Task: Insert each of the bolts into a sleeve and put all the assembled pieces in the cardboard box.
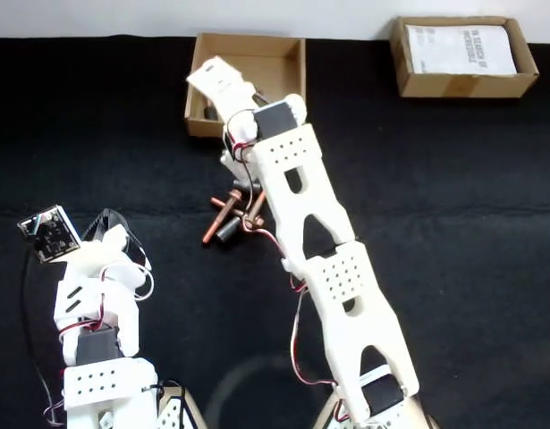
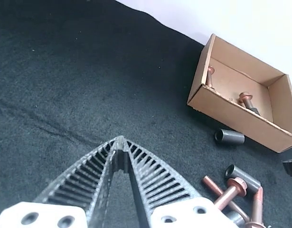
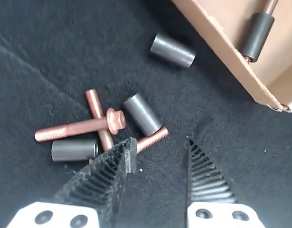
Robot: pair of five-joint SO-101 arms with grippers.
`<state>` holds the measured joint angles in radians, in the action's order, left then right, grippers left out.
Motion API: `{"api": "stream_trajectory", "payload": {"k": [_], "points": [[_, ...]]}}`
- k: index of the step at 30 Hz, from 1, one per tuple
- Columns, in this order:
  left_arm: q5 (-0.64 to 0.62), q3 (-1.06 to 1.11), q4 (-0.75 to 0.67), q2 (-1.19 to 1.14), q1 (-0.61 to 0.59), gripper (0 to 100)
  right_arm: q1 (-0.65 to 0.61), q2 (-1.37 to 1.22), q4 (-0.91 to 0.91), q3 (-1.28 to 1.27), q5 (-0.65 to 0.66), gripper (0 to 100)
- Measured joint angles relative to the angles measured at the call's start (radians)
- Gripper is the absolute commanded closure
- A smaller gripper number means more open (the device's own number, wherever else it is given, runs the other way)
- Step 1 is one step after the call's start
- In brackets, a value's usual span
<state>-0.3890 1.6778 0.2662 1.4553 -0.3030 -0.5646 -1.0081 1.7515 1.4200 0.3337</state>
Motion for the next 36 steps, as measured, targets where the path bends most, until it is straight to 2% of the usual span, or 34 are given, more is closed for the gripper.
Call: {"api": "stream_trajectory", "payload": {"k": [3, 9, 12, 23, 30, 36], "points": [[0.0, 0.0, 0.0, 0.0, 0.0, 99, 0.0, 0.0, 0.0, -0.04, 0.063, 85.1], [0.0, 0.0, 0.0, 0.0, -0.028, 99, 0.005, -0.009, 0.0, -0.081, 0.272, 85.1], [0.0, 0.0, 0.0, 0.0, -0.034, 99, 0.005, -0.035, -0.002, -0.083, 0.324, 85.1], [0.0, 0.0, 0.003, 0.018, -0.035, 99, -0.005, -0.097, -0.078, -0.083, 0.353, 85.1], [0.0, 0.0, 0.124, 0.141, -0.035, 99, -0.006, -0.144, -0.158, -0.084, 0.353, 85.1], [0.0, 0.0, 0.143, 0.164, -0.035, 99, -0.021, -0.206, -0.199, -0.086, 0.353, 85.1]]}}
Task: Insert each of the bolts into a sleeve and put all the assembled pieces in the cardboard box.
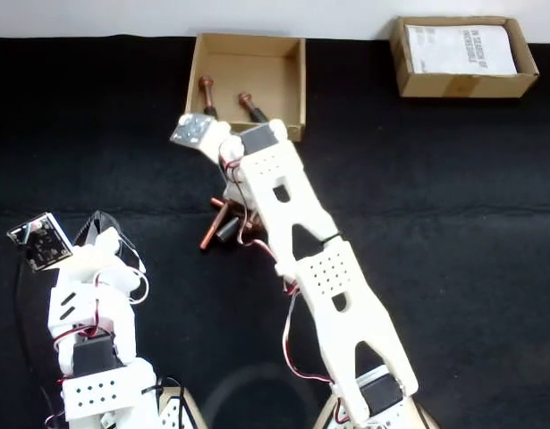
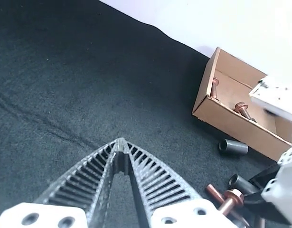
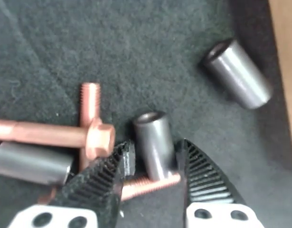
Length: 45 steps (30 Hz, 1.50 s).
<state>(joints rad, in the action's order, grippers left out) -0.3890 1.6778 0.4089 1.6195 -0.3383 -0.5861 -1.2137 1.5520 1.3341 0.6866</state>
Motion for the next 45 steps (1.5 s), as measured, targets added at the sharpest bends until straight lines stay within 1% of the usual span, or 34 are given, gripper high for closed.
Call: {"api": "stream_trajectory", "payload": {"k": [4, 6, 7, 8, 9, 16, 21, 27, 31, 33, 36, 38, 40, 43, 45], "points": [[0.0, 0.0, 0.003, 0.0, 0.0, 99, -0.003, -0.037, -0.048, 0.003, 0.002, 86.5], [0.0, 0.0, 0.005, 0.002, 0.0, 99, -0.005, -0.054, -0.068, 0.003, 0.002, 92.6], [0.0, 0.0, 0.005, 0.005, 0.0, 99, -0.008, -0.061, -0.074, 0.003, 0.002, 97.4], [0.0, 0.0, 0.005, 0.006, 0.0, 99, -0.008, -0.066, -0.077, 0.005, 0.002, 99.8], [0.0, 0.0, 0.005, 0.006, 0.0, 99, -0.008, -0.066, -0.081, 0.006, 0.002, 98.4], [0.0, 0.0, 0.005, 0.006, 0.0, 99, -0.006, -0.032, -0.084, 0.002, 0.002, 99.1], [0.0, 0.0, 0.005, 0.006, 0.0, 99, -0.008, 0.026, -0.009, 0.055, 0.002, 99.1], [0.0, 0.0, 0.005, 0.006, 0.0, 99, -0.002, 0.183, 0.118, 0.238, 0.002, 99.1], [0.0, 0.0, 0.006, 0.005, 0.0, 99, -0.002, 0.29, 0.192, 0.302, 0.002, 99.1], [0.0, 0.0, 0.04, 0.005, 0.0, 99, 0.003, 0.351, 0.198, 0.307, 0.002, 99.1], [0.0, 0.0, 0.106, 0.005, 0.0, 99, 0.031, 0.471, 0.201, 0.307, -0.06, 99.1], [0.0, 0.0, 0.138, 0.006, 0.003, 99, 0.055, 0.582, 0.201, 0.267, -0.084, 99.1], [0.0, 0.0, 0.178, 0.006, 0.015, 99, 0.084, 0.72, 0.201, 0.163, -0.094, 99.1], [0.0, 0.0, 0.229, 0.006, 0.028, 99, 0.117, 0.953, 0.201, -0.084, -0.103, 99.1], [0.0, 0.0, 0.249, 0.006, 0.028, 99, 0.135, 1.117, 0.201, -0.272, -0.133, 99.1]]}}
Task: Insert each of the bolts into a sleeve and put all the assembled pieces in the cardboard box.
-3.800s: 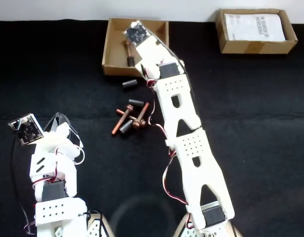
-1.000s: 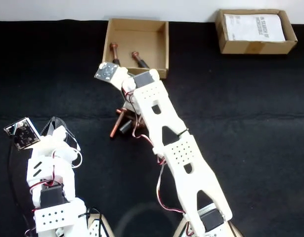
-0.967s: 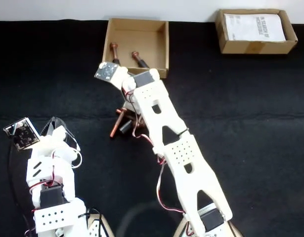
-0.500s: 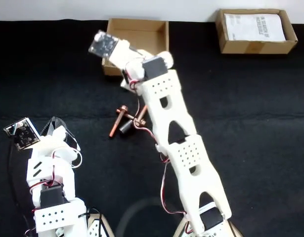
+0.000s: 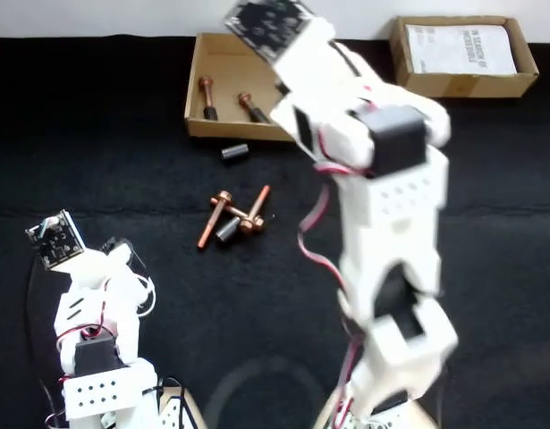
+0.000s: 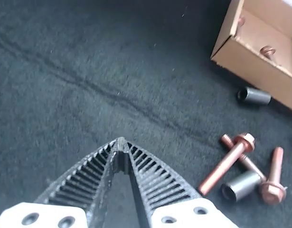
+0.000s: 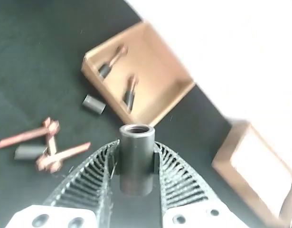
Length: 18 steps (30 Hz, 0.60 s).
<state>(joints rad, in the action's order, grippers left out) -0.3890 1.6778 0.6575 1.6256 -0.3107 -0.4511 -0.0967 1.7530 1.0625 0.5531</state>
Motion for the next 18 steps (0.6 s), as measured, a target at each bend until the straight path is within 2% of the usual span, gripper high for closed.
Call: {"api": "stream_trajectory", "payload": {"k": [5, 13, 18], "points": [[0.0, 0.0, 0.025, 0.0, 0.0, 99, 0.083, 0.384, 0.0, -0.457, -0.066, 99.1], [0.0, 0.0, 0.026, 0.0, 0.0, 99, 0.264, 0.853, 0.0, -1.034, -0.08, 99.1], [-0.003, -0.114, 0.164, 0.0, 0.068, 99, 0.394, 1.091, 0.0, -1.306, -0.08, 99.1]]}}
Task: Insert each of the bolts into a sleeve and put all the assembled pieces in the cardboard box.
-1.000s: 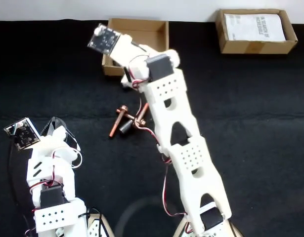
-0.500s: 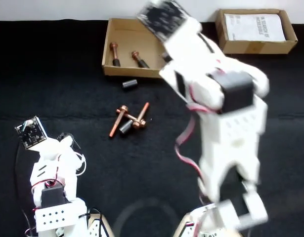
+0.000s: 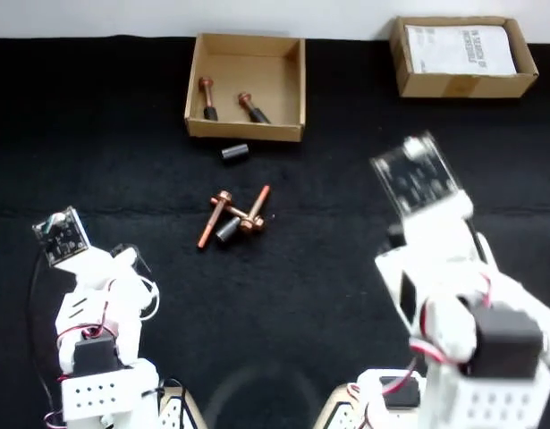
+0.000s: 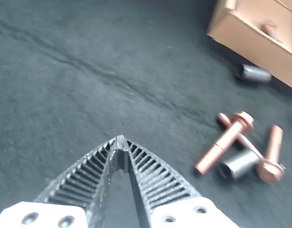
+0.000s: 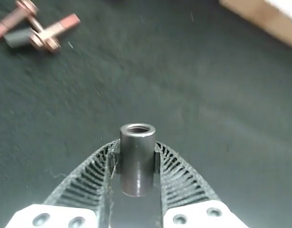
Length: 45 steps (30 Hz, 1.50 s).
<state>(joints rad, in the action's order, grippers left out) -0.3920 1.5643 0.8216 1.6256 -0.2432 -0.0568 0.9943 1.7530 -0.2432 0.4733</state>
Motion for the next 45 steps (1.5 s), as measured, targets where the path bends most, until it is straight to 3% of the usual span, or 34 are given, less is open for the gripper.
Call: {"api": "stream_trajectory", "payload": {"k": [7, 14, 20, 26, 29, 36, 41, 45], "points": [[0.118, -0.272, 0.167, -0.014, 0.118, 99, 0.267, 0.267, -0.095, -0.333, 0.0, 99.1], [0.152, -0.578, 0.236, -0.345, 0.166, 99, 0.42, 0.453, -0.143, -0.557, 0.0, 99.1], [0.184, -0.89, 0.239, -0.836, 0.187, 99, 0.45, 0.586, -0.161, -0.641, 0.0, 99.1], [0.45, -1.149, 0.258, -1.326, 0.187, 99, 0.453, 0.672, -0.209, -0.671, 0.081, 99.1], [0.523, -1.264, 0.295, -1.522, 0.187, 99, 0.477, 0.707, -0.275, -0.732, 0.091, 99.1], [0.546, -1.536, 0.425, -1.875, 0.198, 97, 0.514, 0.744, -0.457, -0.939, 0.092, 99.1], [0.546, -1.738, 0.508, -2.053, 0.252, 84, 0.52, 0.744, -0.542, -1.045, 0.092, 99.1], [0.546, -1.881, 0.598, -2.142, 0.322, 86, 0.52, 0.744, -0.598, -1.106, 0.092, 99.1]]}}
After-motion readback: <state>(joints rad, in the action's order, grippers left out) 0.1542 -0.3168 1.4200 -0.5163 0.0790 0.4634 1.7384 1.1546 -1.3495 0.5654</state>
